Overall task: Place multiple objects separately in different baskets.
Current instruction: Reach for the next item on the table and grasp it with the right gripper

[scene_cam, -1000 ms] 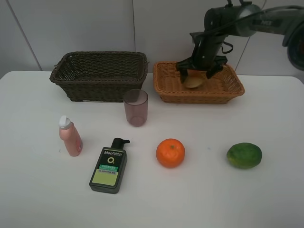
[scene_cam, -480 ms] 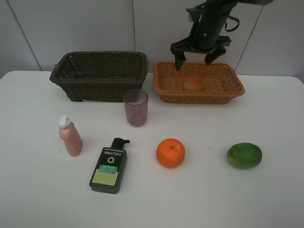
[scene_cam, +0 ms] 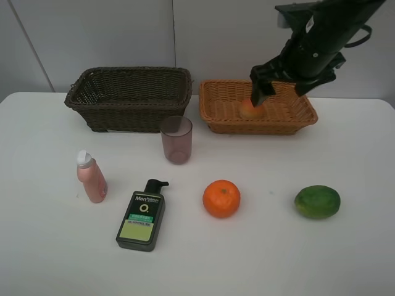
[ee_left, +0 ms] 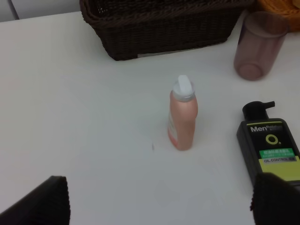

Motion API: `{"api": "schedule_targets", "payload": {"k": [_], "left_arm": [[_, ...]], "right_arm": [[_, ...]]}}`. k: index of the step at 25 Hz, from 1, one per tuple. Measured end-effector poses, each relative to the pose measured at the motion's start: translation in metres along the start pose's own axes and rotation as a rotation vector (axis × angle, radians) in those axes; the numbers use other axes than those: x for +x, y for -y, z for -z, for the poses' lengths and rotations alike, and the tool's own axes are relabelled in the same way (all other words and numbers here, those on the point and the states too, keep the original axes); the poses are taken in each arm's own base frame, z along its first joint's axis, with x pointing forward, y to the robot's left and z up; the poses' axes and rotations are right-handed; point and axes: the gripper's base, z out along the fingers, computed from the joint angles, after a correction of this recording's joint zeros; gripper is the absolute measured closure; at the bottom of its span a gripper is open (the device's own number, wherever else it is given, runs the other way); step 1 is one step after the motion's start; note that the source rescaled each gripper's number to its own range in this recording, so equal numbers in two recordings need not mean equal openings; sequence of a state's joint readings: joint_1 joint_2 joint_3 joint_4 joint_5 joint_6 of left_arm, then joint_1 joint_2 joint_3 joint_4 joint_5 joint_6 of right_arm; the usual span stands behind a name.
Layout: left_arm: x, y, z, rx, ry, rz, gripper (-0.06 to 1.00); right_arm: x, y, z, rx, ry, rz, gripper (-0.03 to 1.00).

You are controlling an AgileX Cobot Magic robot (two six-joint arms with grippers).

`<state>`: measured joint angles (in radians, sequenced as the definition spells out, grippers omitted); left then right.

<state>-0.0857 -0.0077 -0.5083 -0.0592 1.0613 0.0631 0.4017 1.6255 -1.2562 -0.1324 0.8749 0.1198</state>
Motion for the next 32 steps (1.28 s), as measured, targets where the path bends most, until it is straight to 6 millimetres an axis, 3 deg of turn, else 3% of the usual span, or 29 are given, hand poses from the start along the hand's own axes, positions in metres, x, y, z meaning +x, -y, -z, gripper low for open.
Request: {"api": "schedule_targets", "payload": {"k": [6,14,20,26,32], "left_arm": [[0.000,0.000,0.000,0.000,0.000,0.000,-0.06],[0.000,0.000,0.000,0.000,0.000,0.000,-0.06],[0.000,0.000,0.000,0.000,0.000,0.000,-0.06],[0.000,0.000,0.000,0.000,0.000,0.000,-0.06],[0.000,0.000,0.000,0.000,0.000,0.000,-0.06]], "right_arm": [[0.055,0.001,0.012,-0.003,-0.066,-0.013,-0.03],[0.109,-0.001,-0.002,0.005,-0.190,-0.110,-0.03],[0.120,0.000,-0.013,0.033,-0.182,-0.209,-0.03],[0.121,0.019,-0.016,0.104,-0.182,-0.305,-0.03],[0.125,0.042,-0.037,0.147,-0.259,-0.392,-0.03]]}}
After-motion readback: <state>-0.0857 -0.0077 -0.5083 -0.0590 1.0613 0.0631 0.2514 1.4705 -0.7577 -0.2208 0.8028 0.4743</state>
